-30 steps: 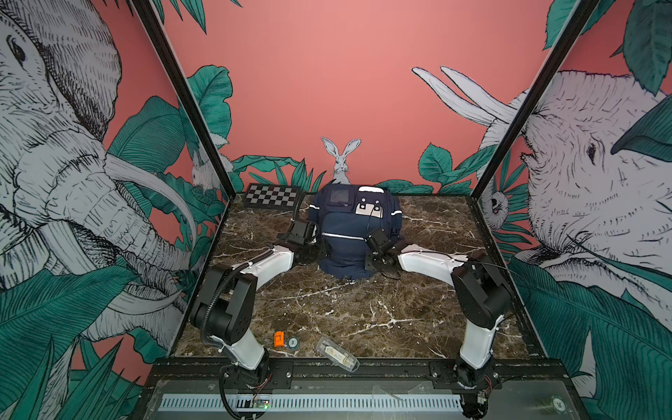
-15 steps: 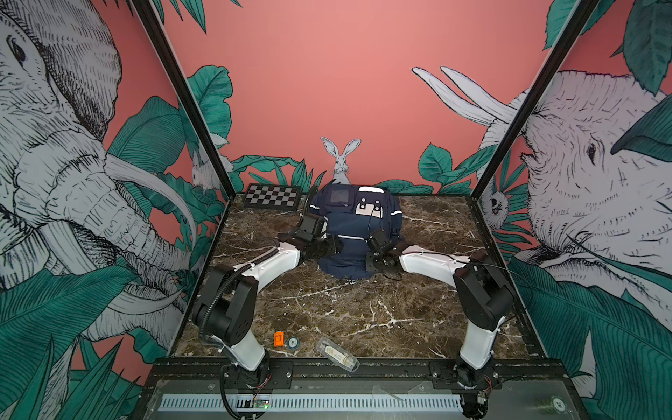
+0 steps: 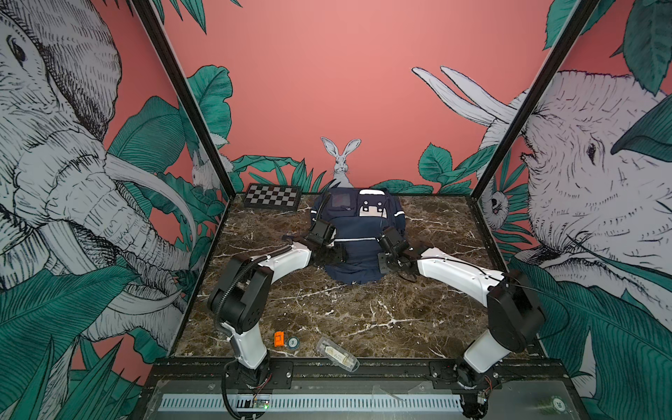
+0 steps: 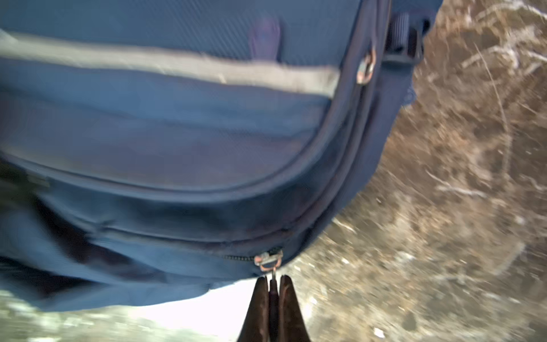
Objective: Pack books, pencil case, and school supplies into a backpack
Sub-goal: Zip the student bag at the top-center of the table.
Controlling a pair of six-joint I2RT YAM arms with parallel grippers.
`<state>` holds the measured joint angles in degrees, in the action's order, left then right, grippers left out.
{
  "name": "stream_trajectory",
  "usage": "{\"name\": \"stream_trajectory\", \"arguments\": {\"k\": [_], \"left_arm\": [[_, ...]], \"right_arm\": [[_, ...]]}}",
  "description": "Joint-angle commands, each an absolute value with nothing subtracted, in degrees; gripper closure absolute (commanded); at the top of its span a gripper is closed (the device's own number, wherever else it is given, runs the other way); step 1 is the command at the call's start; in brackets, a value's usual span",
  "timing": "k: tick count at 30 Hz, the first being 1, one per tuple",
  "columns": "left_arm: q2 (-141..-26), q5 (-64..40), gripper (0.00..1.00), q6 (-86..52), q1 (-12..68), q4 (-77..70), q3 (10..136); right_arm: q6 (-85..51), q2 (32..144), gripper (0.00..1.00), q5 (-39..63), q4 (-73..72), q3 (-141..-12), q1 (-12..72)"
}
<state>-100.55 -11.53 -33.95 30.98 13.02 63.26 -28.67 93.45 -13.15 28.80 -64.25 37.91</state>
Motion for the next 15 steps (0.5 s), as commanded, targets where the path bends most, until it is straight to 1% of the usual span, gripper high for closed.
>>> {"name": "stream_trajectory", "arguments": {"k": [1,4,6,7,9,12,15], "left_arm": [[-100.6,-8.2,0.38,-32.6,28.5,16.2,60.9],[-100.5,-8.3,0.38,-32.3,25.0,16.3,59.7],[-100.6,-8.6,0.38,-31.6,22.8,17.0,59.9],[-100.5,-8.4,0.38,-31.2,21.8,17.4,60.4],[-101.0,-7.7,0.37,-30.1,20.7,18.0,61.7],[-102.9,-8.4,0.37,-29.5,19.1,19.5,64.9],[-101.4,-12.7,0.37,-30.9,18.4,17.1,64.7]], "right_arm": [[-27.1,92.2,1.00,-17.3,34.3,-61.3,34.8],[-27.0,89.3,1.00,-17.6,33.9,-60.2,33.7],[-27.3,87.7,1.00,-14.5,32.8,-59.4,33.7],[-27.8,86.7,1.00,-11.3,31.1,-58.3,34.0],[-29.1,85.5,1.00,-8.1,29.3,-57.5,35.9],[-30.4,86.2,1.00,-7.4,30.4,-58.8,40.7],[-32.1,87.6,1.00,-6.2,28.8,-59.4,44.1]]}}
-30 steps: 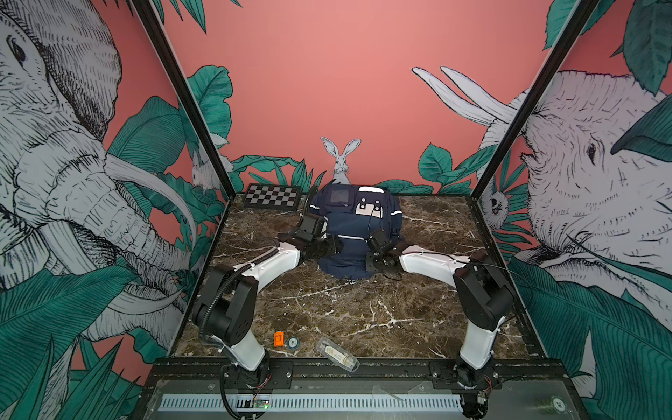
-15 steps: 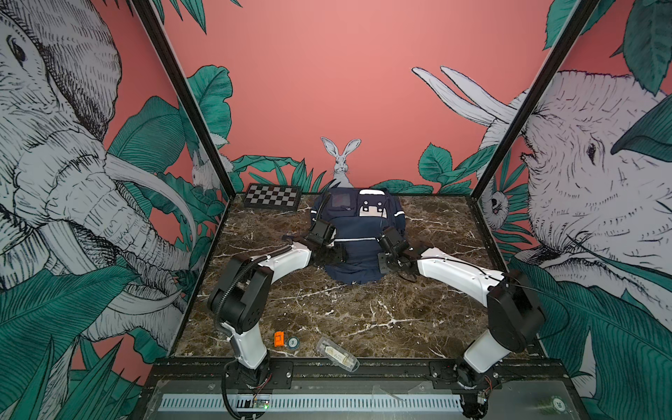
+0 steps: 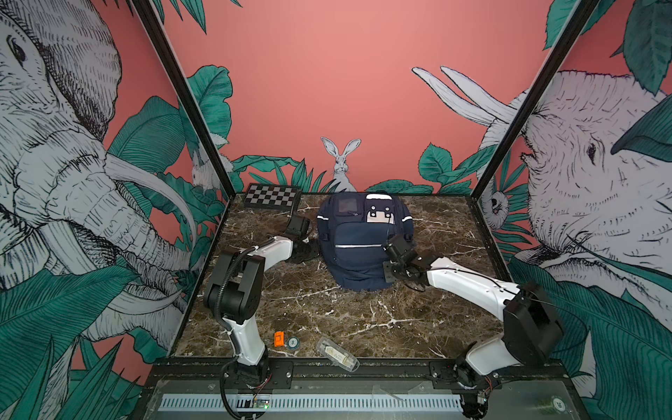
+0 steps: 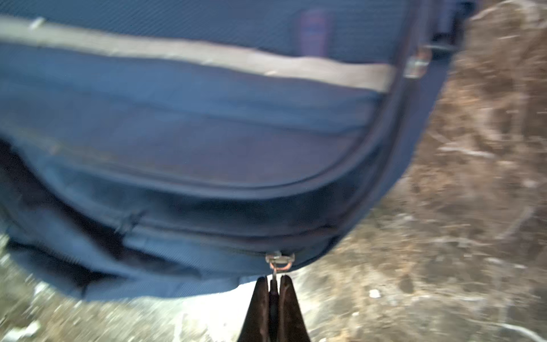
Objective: Pack books, pencil case, and school supplies into a backpack
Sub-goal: Zip the student bag at the top-center of the table.
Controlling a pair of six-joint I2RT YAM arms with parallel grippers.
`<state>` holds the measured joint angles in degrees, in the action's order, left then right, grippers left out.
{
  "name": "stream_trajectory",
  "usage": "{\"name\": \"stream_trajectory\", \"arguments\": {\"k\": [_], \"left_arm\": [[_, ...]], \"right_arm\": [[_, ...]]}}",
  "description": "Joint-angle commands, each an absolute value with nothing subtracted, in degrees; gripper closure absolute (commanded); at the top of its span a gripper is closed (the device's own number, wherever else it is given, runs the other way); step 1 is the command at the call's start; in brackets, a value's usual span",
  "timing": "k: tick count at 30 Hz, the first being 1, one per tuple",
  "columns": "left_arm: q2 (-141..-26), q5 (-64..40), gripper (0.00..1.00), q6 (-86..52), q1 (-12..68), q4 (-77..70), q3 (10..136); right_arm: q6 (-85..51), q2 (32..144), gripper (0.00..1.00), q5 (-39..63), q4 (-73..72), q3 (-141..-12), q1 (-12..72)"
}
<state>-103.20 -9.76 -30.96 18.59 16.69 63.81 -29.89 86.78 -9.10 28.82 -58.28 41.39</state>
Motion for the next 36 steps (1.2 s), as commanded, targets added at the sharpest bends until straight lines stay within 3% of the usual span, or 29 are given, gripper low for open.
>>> {"name": "stream_trajectory", "arguments": {"k": [1,11,19,23,30,36], "left_arm": [[-99.7,-14.2,0.36,-31.7,18.5,15.5,63.8],[-83.6,-18.6,0.33,-37.7,25.7,15.6,54.8],[-83.4,-15.3,0.32,-42.5,31.3,12.1,48.0],[-84.2,-15.7,0.33,-44.0,31.5,2.2,46.1],[-81.5,-15.0,0.39,-44.4,31.6,0.4,49.7],[-88.6,-16.3,0.39,-45.0,31.4,3.3,54.2]], "right_arm": [[-32.1,88.4,1.00,-6.3,28.8,-59.8,44.6],[-32.1,90.6,1.00,-6.4,28.1,-61.7,45.9],[-31.6,91.0,1.00,-6.6,28.2,-62.2,46.0],[-31.8,91.2,1.00,-5.8,27.6,-62.1,46.1],[-32.2,91.2,1.00,-6.0,26.9,-61.8,46.2],[-32.2,93.1,1.00,-6.0,26.8,-62.8,46.2]]}}
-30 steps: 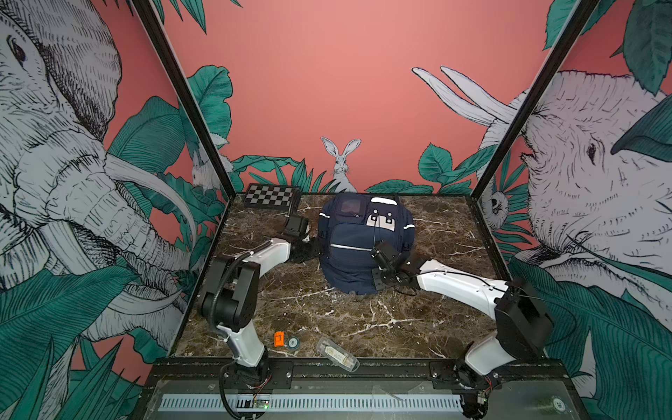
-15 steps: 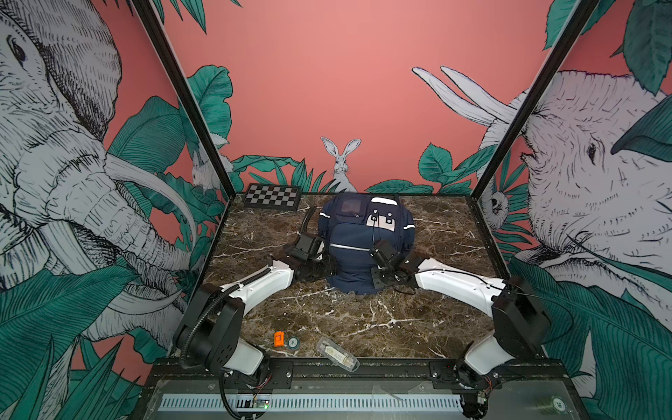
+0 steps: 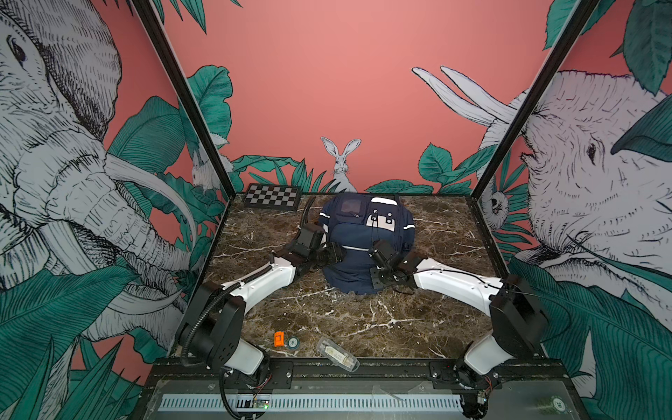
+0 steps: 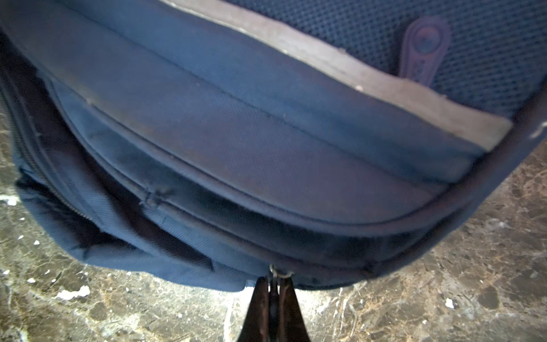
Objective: Pack books, pencil case, and school supplies into a backpack
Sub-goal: Zip the student bag at the top-center of the table.
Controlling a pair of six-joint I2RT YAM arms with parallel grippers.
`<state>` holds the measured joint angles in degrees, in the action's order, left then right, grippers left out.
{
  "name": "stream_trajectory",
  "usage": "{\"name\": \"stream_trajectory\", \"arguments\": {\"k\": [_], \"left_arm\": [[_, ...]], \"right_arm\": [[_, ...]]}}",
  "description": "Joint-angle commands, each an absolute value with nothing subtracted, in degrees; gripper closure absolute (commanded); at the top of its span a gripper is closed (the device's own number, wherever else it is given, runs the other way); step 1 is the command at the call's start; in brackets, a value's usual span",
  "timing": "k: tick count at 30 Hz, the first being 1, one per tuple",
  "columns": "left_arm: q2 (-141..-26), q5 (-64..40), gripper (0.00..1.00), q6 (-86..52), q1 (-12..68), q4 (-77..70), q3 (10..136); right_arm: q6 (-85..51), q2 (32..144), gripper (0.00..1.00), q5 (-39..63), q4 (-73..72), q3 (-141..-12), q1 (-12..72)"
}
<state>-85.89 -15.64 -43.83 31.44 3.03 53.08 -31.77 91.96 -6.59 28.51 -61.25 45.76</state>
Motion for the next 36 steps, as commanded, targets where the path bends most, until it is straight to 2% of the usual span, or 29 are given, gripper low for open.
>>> {"name": "stream_trajectory", "arguments": {"k": [1,8,17,23,32,36], "left_arm": [[-89.7,-16.9,0.39,-46.2,31.5,2.3,54.2],[-94.9,-19.6,0.40,-53.6,31.6,-6.8,51.6],[-88.5,-17.6,0.40,-56.2,31.7,-6.5,47.7],[-81.7,-14.4,0.39,-54.2,31.7,-0.1,46.0],[-93.1,-17.2,0.39,-56.6,31.6,-7.2,48.3],[-95.0,-15.2,0.39,-56.5,31.6,-9.0,47.9]], "right_arm": [[-32.2,93.1,1.00,-6.2,26.9,-62.9,46.2],[-32.0,93.2,1.00,-6.5,27.2,-63.6,46.2],[-31.6,93.2,1.00,-6.7,27.8,-64.0,46.3],[-31.3,93.6,1.00,-6.5,27.9,-64.7,46.2],[-31.3,93.9,1.00,-6.6,28.0,-65.4,46.2],[-31.6,94.4,1.00,-6.2,27.7,-65.9,46.2]]}}
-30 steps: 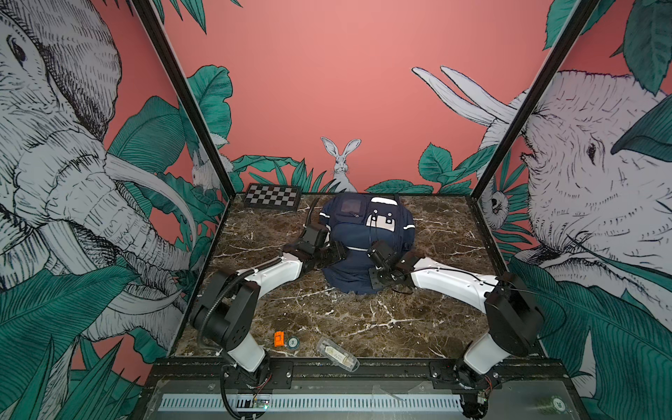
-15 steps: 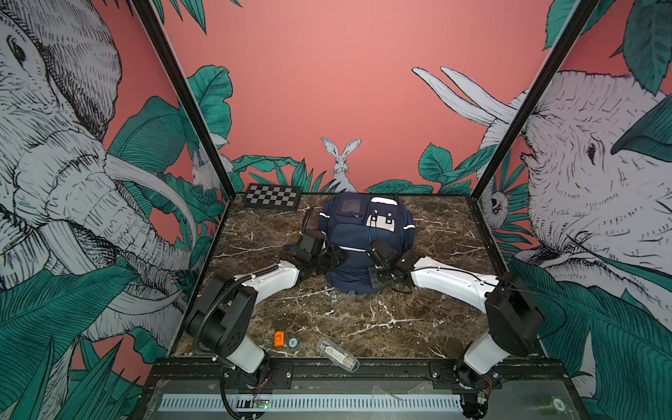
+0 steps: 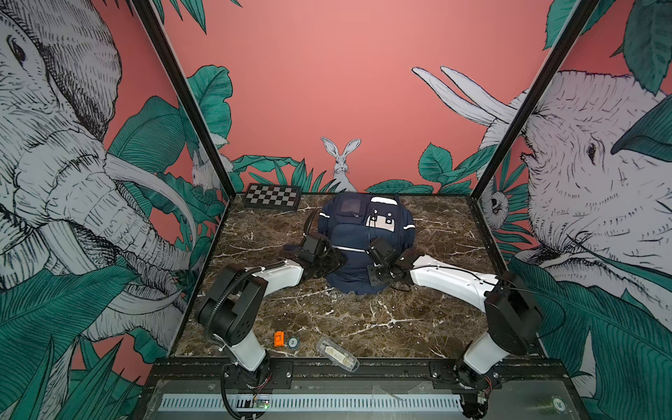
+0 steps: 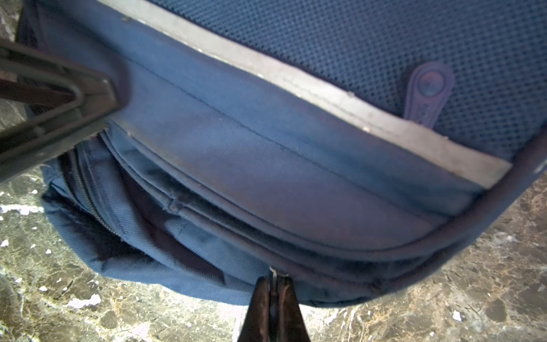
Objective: Pack books, pencil case, and school supplies into a backpack
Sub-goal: Zip the student bag at the top-center of the table.
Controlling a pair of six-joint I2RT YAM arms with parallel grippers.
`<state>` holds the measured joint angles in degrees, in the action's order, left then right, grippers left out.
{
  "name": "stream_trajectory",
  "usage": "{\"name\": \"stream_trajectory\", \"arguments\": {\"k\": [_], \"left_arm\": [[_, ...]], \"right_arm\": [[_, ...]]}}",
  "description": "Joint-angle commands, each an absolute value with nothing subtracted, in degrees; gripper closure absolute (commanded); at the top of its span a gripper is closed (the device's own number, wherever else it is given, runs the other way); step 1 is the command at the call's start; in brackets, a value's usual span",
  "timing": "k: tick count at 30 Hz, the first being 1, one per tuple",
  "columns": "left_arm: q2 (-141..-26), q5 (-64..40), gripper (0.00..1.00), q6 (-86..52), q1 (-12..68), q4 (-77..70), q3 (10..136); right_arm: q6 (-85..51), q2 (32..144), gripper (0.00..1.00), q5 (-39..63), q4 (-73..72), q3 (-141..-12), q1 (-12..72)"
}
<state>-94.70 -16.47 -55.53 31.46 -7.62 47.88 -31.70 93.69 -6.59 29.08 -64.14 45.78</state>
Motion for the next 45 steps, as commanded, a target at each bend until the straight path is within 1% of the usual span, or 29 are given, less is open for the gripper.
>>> {"name": "stream_trajectory", "arguments": {"k": [1,3,6,8,10,13,17,23,26,28,31,34,38,45], "left_arm": [[-95.5,-14.0,0.39,-56.5,31.6,-9.9,47.7],[-96.8,-13.5,0.39,-57.2,31.3,-13.6,47.3],[-98.2,-13.8,0.44,-58.5,30.8,-18.2,47.0],[-98.3,-14.1,0.51,-58.7,30.5,-19.2,47.5],[-98.0,-14.1,0.66,-58.4,30.2,-19.0,47.9],[-96.4,-13.8,1.00,-57.3,29.4,-17.2,48.0],[-91.7,-13.2,1.00,-53.4,26.5,-10.7,47.2],[-86.6,-15.2,1.00,-46.6,21.0,-2.8,46.0],[-86.4,-16.6,1.00,-43.5,20.0,0.2,46.4],[-87.1,-17.5,1.00,-42.3,19.9,1.3,46.7],[-89.0,-19.8,1.00,-40.9,19.9,2.9,47.5],[-90.5,-21.2,1.00,-40.3,19.9,2.8,47.5],[-91.7,-22.7,1.00,-38.9,19.9,3.2,47.5],[-92.8,-25.0,1.00,-37.3,20.0,3.9,46.9]], "right_arm": [[-31.7,94.5,1.00,-5.9,27.5,-65.9,46.2],[-31.7,94.6,1.00,-5.8,27.3,-65.7,46.2],[-31.7,94.7,1.00,-5.7,27.2,-65.6,46.2],[-31.6,94.6,1.00,-5.7,27.3,-65.4,46.2],[-31.4,94.7,1.00,-5.7,27.3,-65.3,46.2],[-30.8,94.6,1.00,-6.8,27.9,-65.0,46.2],[-29.7,94.3,1.00,-9.3,29.6,-64.4,45.6],[-28.7,92.2,1.00,-10.1,29.2,-60.4,42.0],[-28.0,92.2,1.00,-10.1,29.4,-59.1,38.9],[-27.4,90.0,1.00,-10.4,29.3,-58.6,36.6],[-26.2,89.9,1.00,-10.9,29.5,-59.7,33.6],[-24.9,91.2,1.00,-10.8,29.4,-62.6,30.8],[-22.9,97.3,1.00,-9.3,29.3,-67.9,27.2],[-21.4,104.1,1.00,-8.3,28.6,-74.8,24.0]]}}
